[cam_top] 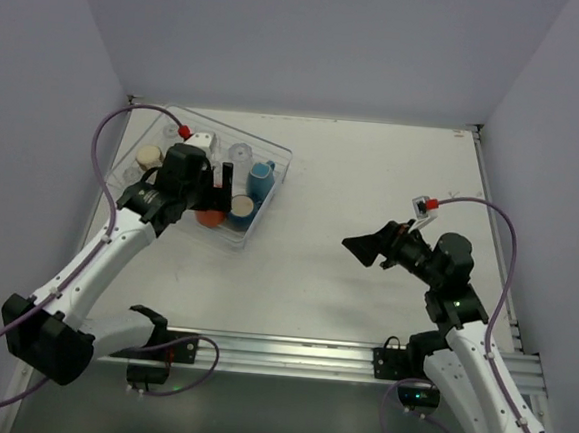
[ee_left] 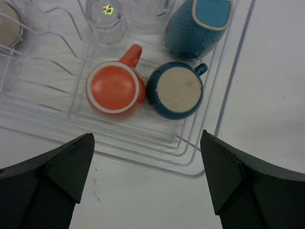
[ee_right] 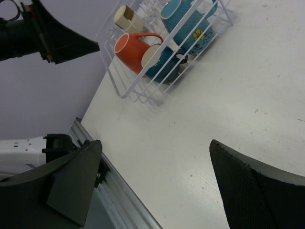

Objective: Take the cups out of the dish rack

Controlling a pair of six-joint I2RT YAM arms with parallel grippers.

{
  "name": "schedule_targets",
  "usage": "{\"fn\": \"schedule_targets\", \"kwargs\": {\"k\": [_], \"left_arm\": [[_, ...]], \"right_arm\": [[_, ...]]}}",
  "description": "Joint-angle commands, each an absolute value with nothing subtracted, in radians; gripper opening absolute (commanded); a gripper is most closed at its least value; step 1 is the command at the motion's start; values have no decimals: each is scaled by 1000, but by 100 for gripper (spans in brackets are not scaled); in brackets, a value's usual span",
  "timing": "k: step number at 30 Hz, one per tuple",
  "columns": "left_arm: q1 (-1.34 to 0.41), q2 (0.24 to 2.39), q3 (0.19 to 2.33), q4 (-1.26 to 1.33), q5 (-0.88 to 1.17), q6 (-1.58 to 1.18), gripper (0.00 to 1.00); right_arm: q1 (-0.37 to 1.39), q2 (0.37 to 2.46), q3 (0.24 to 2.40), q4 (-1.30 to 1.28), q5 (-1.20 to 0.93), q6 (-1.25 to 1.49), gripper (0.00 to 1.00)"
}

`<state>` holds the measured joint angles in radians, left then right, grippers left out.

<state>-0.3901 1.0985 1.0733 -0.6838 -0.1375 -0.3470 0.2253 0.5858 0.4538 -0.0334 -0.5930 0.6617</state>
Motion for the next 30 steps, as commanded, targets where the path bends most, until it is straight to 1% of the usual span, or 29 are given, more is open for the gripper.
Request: {"fn": "schedule_targets", "kwargs": {"k": [1, 8, 10, 12, 15, 16, 20, 25, 28, 30], "left_arm": [[-402, 1163, 1127, -598, -317, -337, 100], [-402, 1287, 1124, -520, -449, -342, 100], [-402, 1331, 1123, -502, -454, -331, 100], [-400, 1365, 1129, -499, -425, -325, 100], [-387, 1420, 1126, -486, -433, -324, 100], [-376, 1446, 1129, -485, -393, -322, 100], [-334, 1470, 1124, -476, -350, -328, 100], [-322, 1492, 1115, -453, -324, -324, 100], [-313, 1520, 1111, -457, -295, -328, 98], [-305, 1523, 1106, -459, -282, -331, 95]], "right_arm": [[256, 600, 448, 67, -541, 649, 98], [262, 597, 429, 89, -589, 658, 98], [264, 592, 431, 87, -600, 654, 98], [265, 586, 437, 83, -601, 646, 98], [264, 580, 437, 81, -609, 646, 98], [265, 580, 434, 86, -614, 647, 98], [267, 580, 428, 92, -626, 649, 98], [267, 587, 433, 97, -629, 649, 98], [267, 586, 431, 103, -629, 658, 97], [267, 583, 428, 100, -630, 661, 97]]}}
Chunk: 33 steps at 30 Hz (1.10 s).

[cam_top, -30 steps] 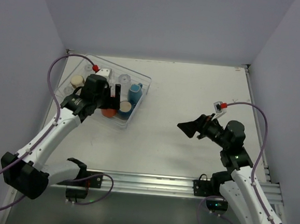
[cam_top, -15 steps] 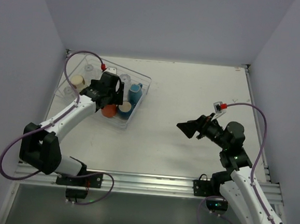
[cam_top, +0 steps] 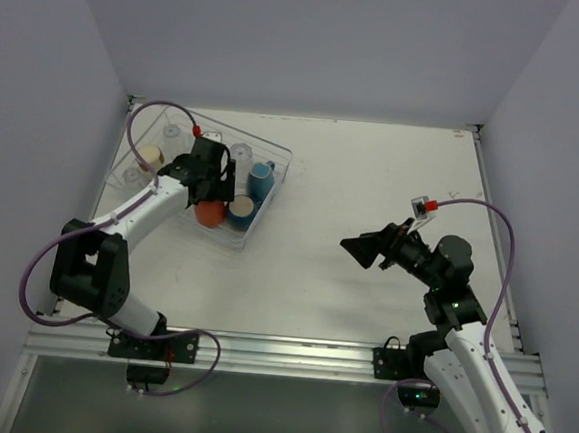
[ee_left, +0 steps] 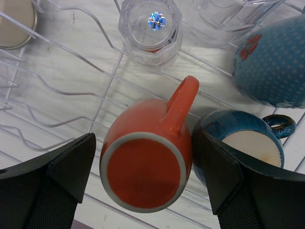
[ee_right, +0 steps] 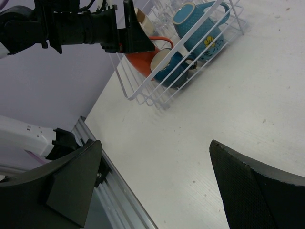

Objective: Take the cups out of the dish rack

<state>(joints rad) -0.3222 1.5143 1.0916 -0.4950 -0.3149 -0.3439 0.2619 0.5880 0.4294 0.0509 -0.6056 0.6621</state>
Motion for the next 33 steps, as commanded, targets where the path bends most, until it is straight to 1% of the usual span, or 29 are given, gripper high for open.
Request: {"fn": "schedule_targets", "kwargs": {"k": [1, 4, 5, 7, 9, 12, 14, 17, 20, 24, 29, 33], "left_arm": [[-301, 1522, 1104, -463, -272, -333, 94], [-296, 1503, 1092, -469, -273, -331, 88], [-293, 1500, 1091, -469, -268, -330, 82], [-284, 1491, 1081, -465, -265, -328, 74], [-279, 1485, 1077, -465, -256, -327, 61], [-275, 1461, 1077, -483, -273, -324, 49], [-265, 1437, 1074, -488, -284, -322, 43], [-256, 1381, 1080, -491, -295, -322, 38], [-256, 1319, 1086, -488, -285, -331, 37], [-256, 1240, 1098, -474, -275, -344, 36], [-256, 1177, 1109, -436, -220, -376, 35], [-255, 1114, 1115, -402, -114, -417, 35]], "right_arm": [[267, 581, 431, 97, -630, 660, 97], [265, 577, 434, 87, -627, 658, 97], [267, 575, 434, 89, -626, 661, 97], [267, 577, 431, 94, -626, 666, 97], [267, 580, 431, 97, -629, 673, 97], [267, 578, 431, 94, -627, 678, 96], [267, 580, 433, 94, -623, 680, 96], [268, 597, 439, 103, -624, 692, 96], [281, 624, 446, 127, -626, 712, 96], [345, 682, 474, 202, -579, 753, 96], [439, 834, 538, 294, -485, 836, 95], [538, 978, 624, 466, -465, 891, 93]]}}
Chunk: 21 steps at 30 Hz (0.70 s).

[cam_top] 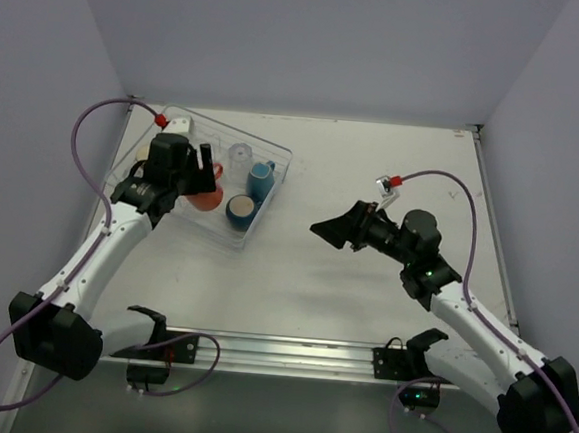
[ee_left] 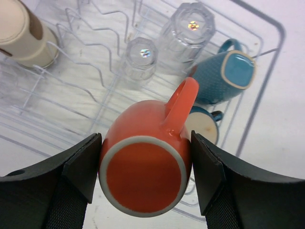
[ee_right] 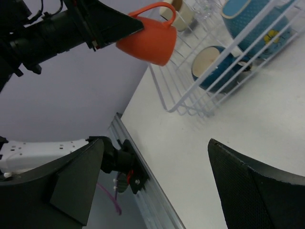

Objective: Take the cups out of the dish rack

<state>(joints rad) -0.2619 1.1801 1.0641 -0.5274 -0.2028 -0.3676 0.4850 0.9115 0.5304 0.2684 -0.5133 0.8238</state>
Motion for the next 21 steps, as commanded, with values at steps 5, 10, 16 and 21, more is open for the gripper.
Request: {"fn": "schedule_targets", "kwargs": {"k": [5, 10, 16, 21], "left_arm": [[-255, 1039, 1100, -335, 121, -500, 35], [-255, 993, 1089, -282, 270, -569, 36], [-255, 954, 1077, -215, 391, -652, 35], [-255, 924, 1055, -178, 443, -698, 36]], "right_arm": [[638, 1115, 673, 687, -364, 942, 89], [732, 1228, 759, 765, -287, 933, 88], [762, 1318, 782, 857, -212, 992, 88], [765, 1328, 782, 841, -198, 999, 87]]}}
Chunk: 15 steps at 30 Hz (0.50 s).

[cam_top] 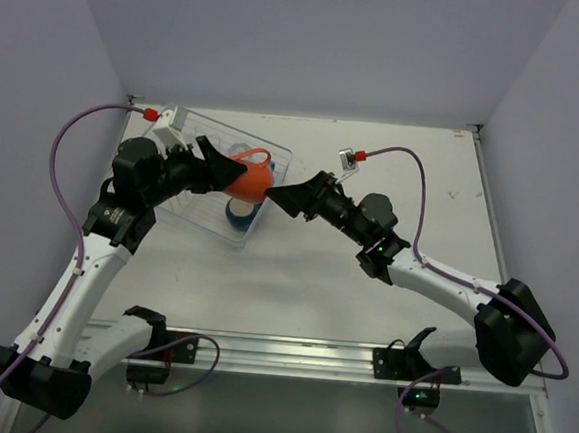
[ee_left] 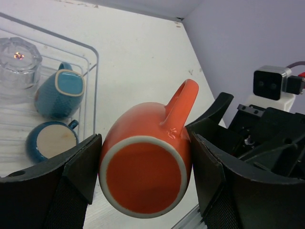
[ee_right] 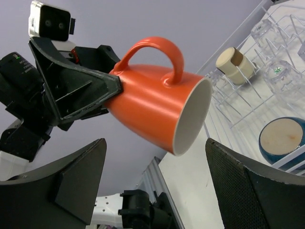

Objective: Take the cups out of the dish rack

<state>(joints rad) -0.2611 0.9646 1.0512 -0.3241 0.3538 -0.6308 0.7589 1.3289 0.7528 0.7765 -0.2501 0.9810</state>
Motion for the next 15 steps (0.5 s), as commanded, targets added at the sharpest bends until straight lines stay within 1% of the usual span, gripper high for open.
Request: {"fn": "schedule_targets", "kwargs": {"k": [1, 3, 5, 7, 8, 10, 11, 13, 14, 15], "left_arm": [[-255, 922, 1051, -163, 455, -712, 36], [-255, 922, 1032, -143, 501, -738, 36], [-255, 922, 1006, -97, 534, -779, 36], [-255, 928, 999, -78, 560, -801, 36], [-255, 930, 994, -74, 567, -805, 36], [-256, 928, 985, -55, 580, -821, 36], [-256, 928, 982, -49, 583, -827, 36], [-256, 923, 968, -25, 594, -844, 36], [-256, 922, 963, -20, 594, -851, 36], [-256, 919, 957, -18, 601, -860, 36]], "right_arm": [[765, 1331, 781, 844, -199, 1002, 87], [764, 1338, 791, 842, -212, 1000, 87], [765, 1353, 798, 862, -254, 1000, 80], [765, 1367, 807, 887, -294, 1014, 78], [764, 1385, 814, 922, -343, 1022, 72], [765, 1408, 825, 969, -394, 1060, 70], [765, 1428, 834, 986, -440, 1071, 64], [764, 1440, 835, 1038, -466, 1106, 58], [764, 1445, 824, 1061, -477, 1117, 48], [765, 1447, 818, 1080, -480, 1133, 44]]}}
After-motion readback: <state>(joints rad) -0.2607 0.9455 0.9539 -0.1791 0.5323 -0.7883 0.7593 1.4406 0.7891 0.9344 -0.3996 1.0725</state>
